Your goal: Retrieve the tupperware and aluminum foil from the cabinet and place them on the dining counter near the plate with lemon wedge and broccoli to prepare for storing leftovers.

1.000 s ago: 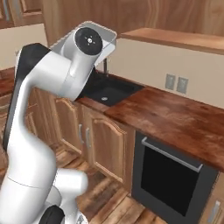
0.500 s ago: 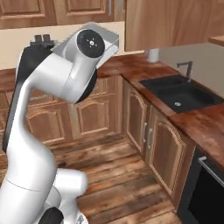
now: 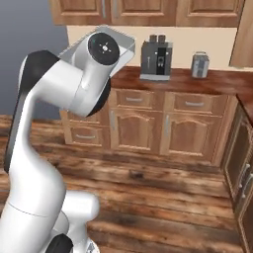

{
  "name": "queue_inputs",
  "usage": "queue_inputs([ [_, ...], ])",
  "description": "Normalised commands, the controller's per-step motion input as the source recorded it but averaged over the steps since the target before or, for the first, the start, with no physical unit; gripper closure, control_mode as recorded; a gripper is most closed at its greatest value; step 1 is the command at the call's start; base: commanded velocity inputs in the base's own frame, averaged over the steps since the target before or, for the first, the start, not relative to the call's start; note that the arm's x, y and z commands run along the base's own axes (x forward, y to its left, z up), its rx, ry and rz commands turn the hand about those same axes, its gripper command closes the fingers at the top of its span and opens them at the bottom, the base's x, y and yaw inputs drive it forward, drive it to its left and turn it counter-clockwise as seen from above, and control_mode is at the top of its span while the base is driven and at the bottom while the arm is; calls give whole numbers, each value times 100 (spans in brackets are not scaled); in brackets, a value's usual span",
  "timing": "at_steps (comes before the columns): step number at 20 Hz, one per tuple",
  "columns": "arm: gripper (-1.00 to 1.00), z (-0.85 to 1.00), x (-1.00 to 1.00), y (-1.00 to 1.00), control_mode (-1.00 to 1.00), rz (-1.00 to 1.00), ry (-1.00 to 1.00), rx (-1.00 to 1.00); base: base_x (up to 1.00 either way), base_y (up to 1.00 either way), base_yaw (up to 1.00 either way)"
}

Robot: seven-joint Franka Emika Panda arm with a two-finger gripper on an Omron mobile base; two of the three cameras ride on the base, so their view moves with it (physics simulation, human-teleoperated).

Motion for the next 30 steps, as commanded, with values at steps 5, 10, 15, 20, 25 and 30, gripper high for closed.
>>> queue_inputs([
  [5,100,0,0,0,100,0,0,0,-30,-31,81],
  [10,100,0,0,0,100,0,0,0,-81,-67,72],
  [15,100,0,0,0,100,0,0,0,-82,-39,73],
  [20,100,0,0,0,100,0,0,0,-19,17,67],
  [25,100,0,0,0,100,0,0,0,0,92,54],
  [30,100,0,0,0,100,0,0,0,10,100,49],
])
